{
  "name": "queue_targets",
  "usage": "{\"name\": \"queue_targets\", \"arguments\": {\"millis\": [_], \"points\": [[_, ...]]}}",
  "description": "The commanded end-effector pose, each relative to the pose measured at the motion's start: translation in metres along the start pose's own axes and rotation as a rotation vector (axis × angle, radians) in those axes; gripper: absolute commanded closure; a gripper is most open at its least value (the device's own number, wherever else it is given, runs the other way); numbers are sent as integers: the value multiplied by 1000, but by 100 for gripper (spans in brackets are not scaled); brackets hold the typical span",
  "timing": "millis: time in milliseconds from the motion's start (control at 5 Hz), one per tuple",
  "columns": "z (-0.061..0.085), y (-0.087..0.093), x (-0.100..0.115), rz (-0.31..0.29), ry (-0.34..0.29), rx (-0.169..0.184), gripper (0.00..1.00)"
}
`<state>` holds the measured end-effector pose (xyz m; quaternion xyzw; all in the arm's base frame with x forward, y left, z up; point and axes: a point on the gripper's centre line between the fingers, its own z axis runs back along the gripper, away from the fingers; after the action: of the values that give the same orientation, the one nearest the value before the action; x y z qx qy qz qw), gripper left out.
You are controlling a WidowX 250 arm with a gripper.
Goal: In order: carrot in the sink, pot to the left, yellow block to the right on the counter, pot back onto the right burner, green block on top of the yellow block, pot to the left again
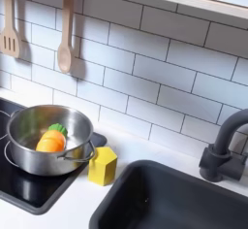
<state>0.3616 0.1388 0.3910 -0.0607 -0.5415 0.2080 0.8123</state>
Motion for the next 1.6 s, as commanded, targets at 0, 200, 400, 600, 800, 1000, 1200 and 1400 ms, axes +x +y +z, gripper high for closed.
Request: {"name": "queue_targets", "arguments": {"millis": [0, 200, 400, 600, 800, 1000, 1200, 1400], "points": [[-5, -1, 10, 15, -22, -6, 100], [-6, -1, 16, 15, -41, -3, 100], [-10, 2, 19, 36, -48, -3, 100], [-15, 3, 18, 26, -35, -1, 100], [-18, 2, 18, 28, -35, -5, 100], [-23, 1, 14, 26, -25, -7, 100], [-23, -2, 11, 20, -17, -13, 100], [-21, -13, 9, 9, -22, -39, 100]]}}
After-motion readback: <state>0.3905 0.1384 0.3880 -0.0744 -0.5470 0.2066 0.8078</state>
